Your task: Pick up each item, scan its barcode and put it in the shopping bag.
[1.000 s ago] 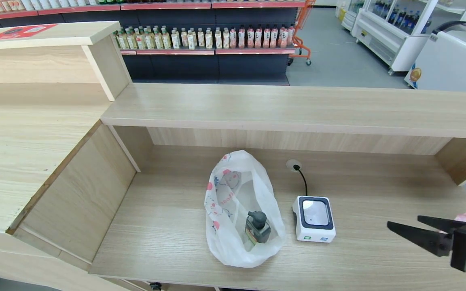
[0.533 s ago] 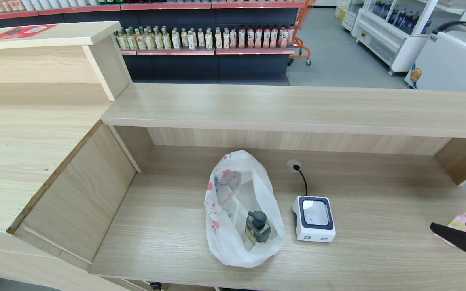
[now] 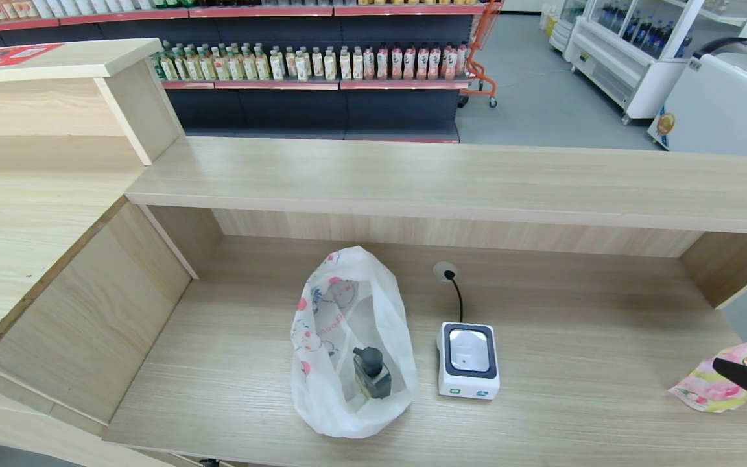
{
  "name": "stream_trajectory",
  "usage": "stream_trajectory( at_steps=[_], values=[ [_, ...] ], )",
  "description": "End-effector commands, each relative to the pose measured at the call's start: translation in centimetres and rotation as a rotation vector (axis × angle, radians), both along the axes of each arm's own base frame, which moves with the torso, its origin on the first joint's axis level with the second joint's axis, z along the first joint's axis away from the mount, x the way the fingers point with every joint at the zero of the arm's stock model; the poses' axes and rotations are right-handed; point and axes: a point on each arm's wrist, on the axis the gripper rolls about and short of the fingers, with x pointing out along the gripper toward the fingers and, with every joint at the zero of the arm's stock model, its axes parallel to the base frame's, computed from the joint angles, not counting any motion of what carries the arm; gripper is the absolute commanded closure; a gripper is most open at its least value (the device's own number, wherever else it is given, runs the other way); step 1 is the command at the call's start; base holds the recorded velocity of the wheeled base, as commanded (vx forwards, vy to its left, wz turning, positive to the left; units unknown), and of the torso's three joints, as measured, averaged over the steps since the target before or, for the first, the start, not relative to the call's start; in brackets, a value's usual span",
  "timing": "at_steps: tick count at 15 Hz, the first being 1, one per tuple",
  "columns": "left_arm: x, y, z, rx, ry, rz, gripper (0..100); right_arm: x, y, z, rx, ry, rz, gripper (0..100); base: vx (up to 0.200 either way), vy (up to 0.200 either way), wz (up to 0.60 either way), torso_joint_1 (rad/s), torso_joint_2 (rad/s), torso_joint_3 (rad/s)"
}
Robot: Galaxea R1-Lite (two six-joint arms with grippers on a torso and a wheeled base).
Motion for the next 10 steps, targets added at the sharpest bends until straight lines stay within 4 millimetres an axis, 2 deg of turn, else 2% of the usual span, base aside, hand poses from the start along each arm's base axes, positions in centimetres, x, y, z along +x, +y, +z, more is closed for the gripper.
stream_trajectory(
  at_steps=[1,3,10],
  values=[
    [0.00,0.00,-0.01,0.000,0.000,0.001,0,0.05,-0.02,0.42,0.015,0.012,-0.007,0,0.000,-0.200,0.00,0.017,0.00,0.002],
    [0.00,0.00,-0.01,-0.002,0.000,0.001,0,-0.18,0.00,0.55,0.025,0.029,-0.010,0,0.000,-0.200,0.00,-0.010,0.00,0.007],
    [0.00,0.00,-0.01,-0.010,0.000,0.001,0,-0.24,0.02,0.36,0.039,0.062,-0.014,0,-0.200,-0.200,0.00,0.004,0.00,0.000]
  ],
)
